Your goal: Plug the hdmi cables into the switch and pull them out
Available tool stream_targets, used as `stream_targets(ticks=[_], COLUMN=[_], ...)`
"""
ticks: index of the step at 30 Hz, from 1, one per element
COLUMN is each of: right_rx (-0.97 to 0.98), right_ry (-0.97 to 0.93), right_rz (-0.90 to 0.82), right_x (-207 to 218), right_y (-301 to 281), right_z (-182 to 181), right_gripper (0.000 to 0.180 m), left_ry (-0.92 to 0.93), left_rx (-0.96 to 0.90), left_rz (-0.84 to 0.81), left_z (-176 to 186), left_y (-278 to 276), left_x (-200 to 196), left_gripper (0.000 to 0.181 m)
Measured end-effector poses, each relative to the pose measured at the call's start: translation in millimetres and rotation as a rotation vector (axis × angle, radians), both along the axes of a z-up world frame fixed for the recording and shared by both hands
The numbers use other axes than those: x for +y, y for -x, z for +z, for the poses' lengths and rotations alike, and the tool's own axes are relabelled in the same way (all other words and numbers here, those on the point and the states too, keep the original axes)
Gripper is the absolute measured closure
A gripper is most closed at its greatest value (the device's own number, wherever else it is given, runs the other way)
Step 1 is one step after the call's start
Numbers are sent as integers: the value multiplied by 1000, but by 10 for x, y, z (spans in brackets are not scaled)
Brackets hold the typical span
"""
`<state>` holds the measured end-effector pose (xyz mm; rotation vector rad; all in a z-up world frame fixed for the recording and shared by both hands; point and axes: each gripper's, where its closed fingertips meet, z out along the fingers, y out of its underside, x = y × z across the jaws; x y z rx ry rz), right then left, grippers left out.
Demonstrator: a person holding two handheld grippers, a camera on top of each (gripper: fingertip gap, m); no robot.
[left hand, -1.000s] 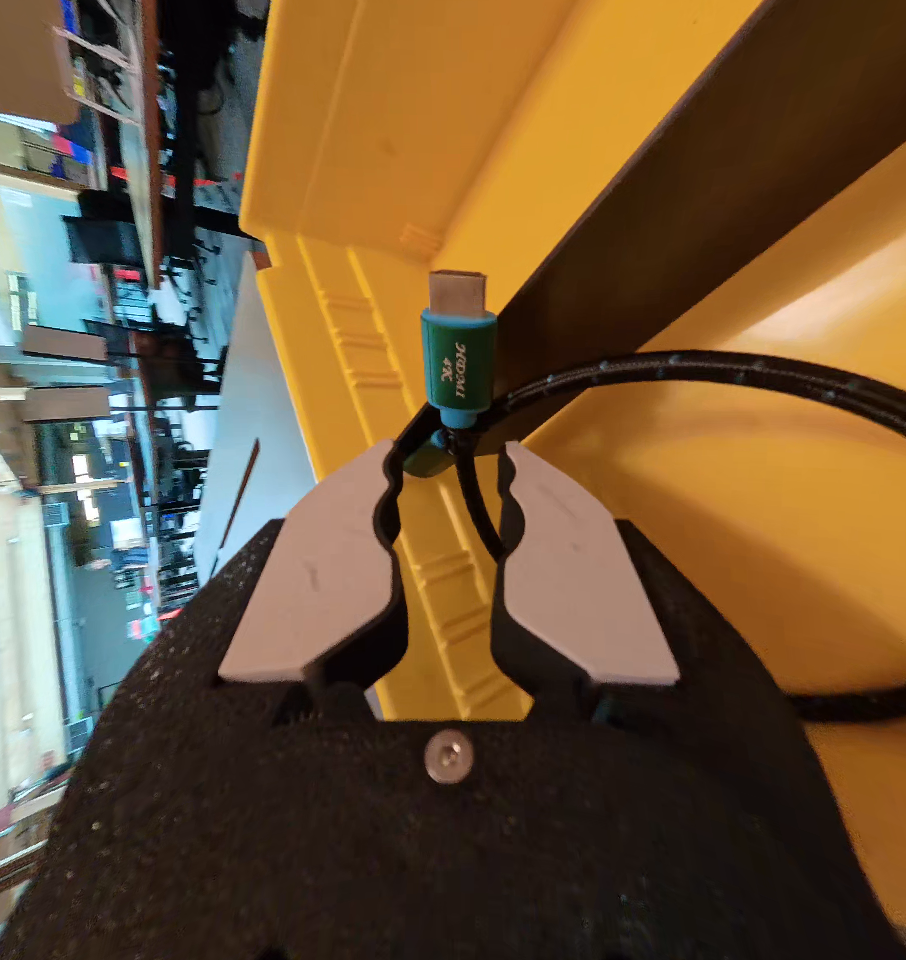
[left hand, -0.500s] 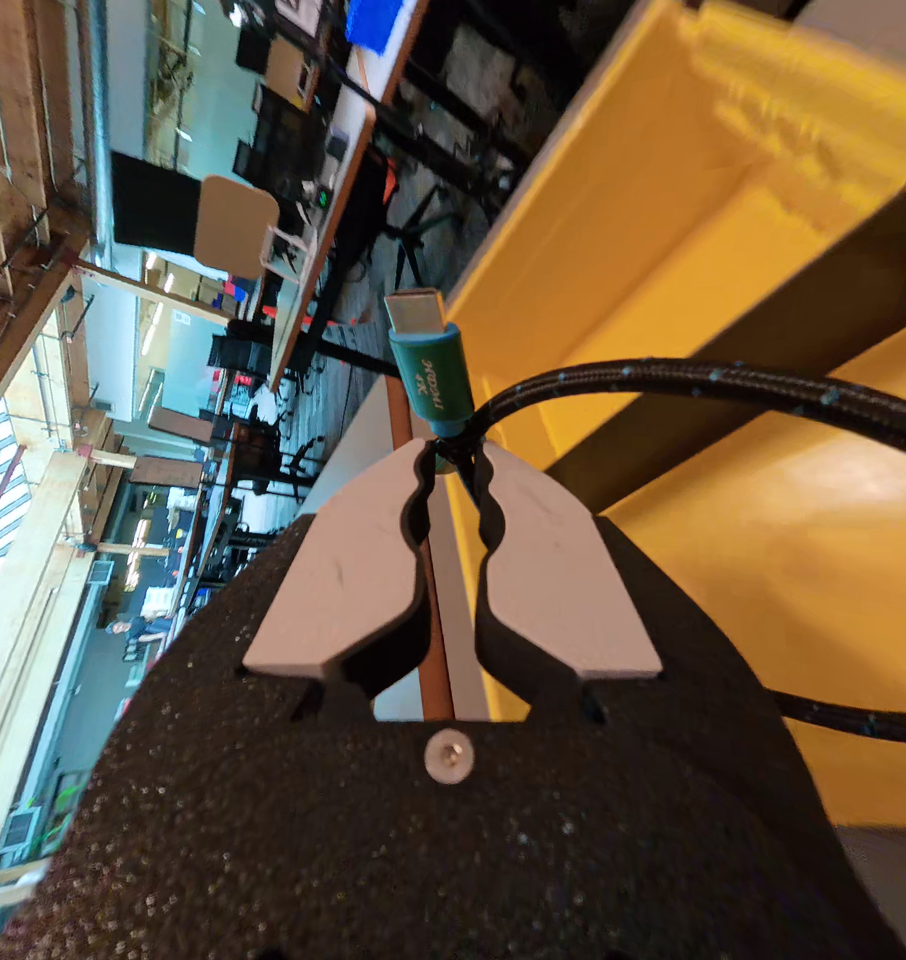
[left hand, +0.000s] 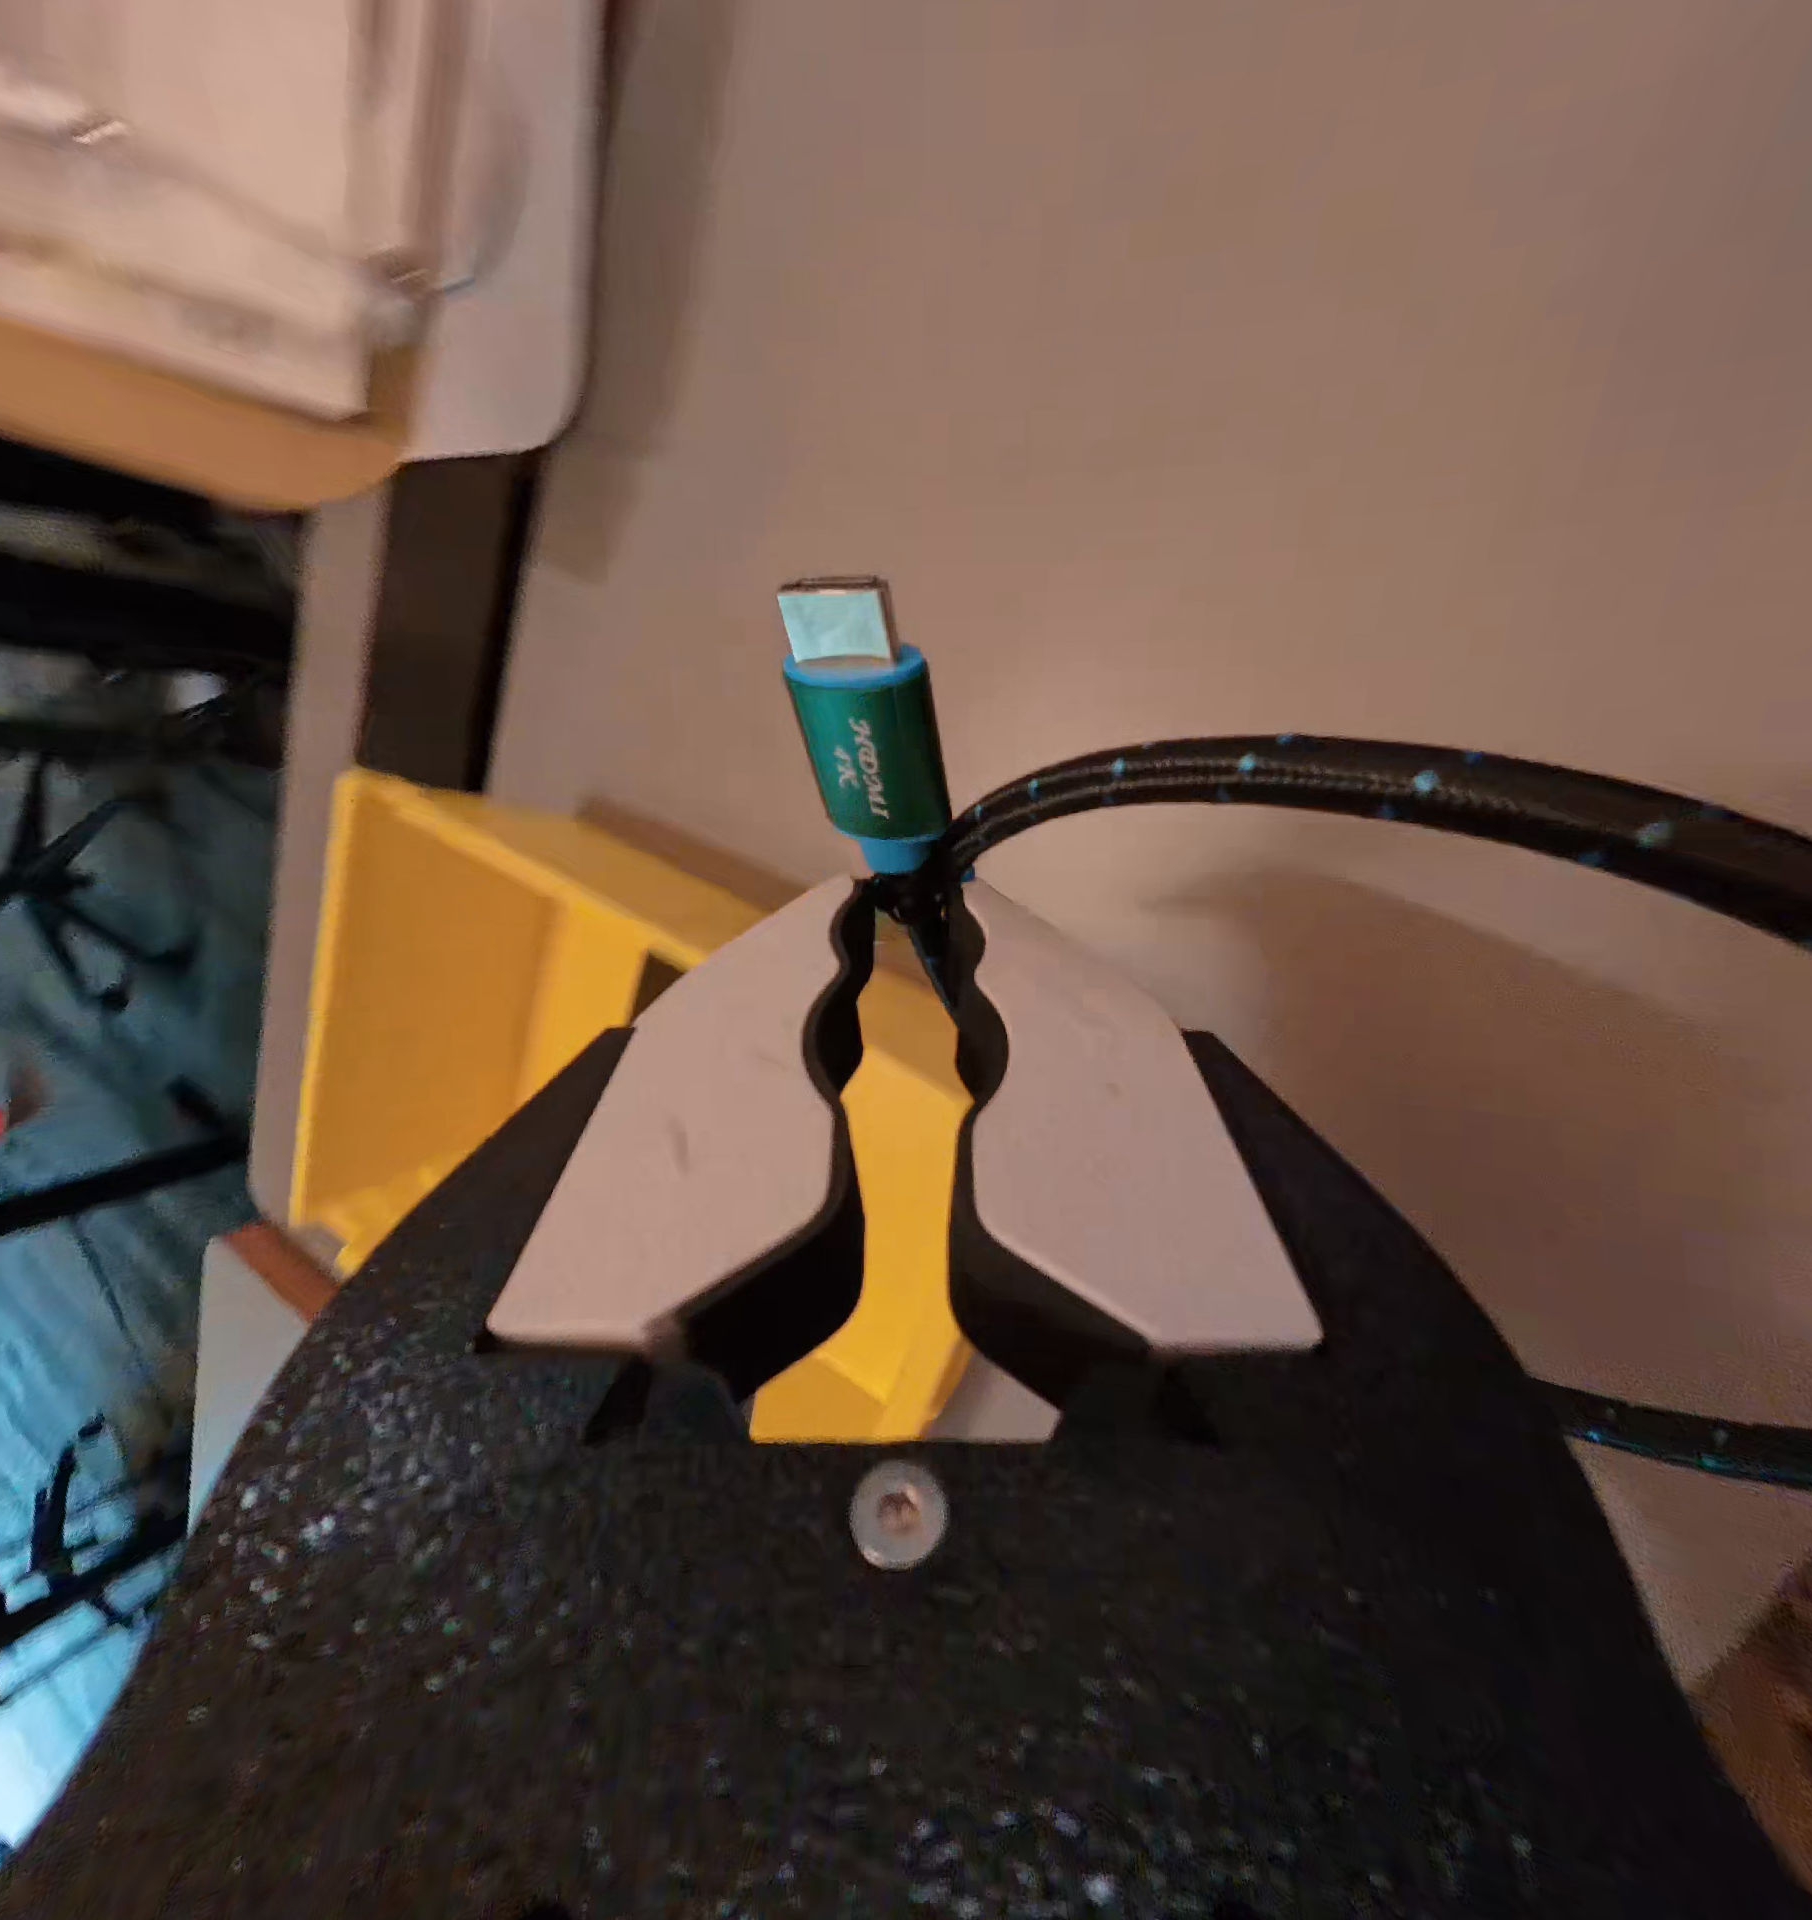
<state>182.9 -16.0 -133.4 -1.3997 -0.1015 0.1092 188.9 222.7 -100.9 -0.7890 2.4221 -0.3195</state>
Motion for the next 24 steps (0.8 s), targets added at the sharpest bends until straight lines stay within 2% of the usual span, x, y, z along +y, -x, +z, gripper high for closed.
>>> stream_targets(ticks=[1,5,10,13,17,24], right_rx=[1,-2,-5,-8,6,21], right_ry=[5,28,42,33,39,73], right_rz=[22,99,203,258,284,284], right_x=[5,17,2,-15,-14,22], right_y=[33,155,307,391,419,418], right_z=[-8,-42,-65,-52,-56,-101], right_gripper=[103,103,103,103,103,103], left_ry=[-8,-87,-294,-411,-475,-578], left_rx=[52,233,366,419,459,514], left_rz=[-52,-232,-361,-395,-417,-350], left_z=[-78,-263,-241,-231,-265,-354], left_y=[47,285,500,559,603,596], left_x=[-168,-741,-1134,-1232,-1370,-1401], left_gripper=[168,168,168,168,169,169])
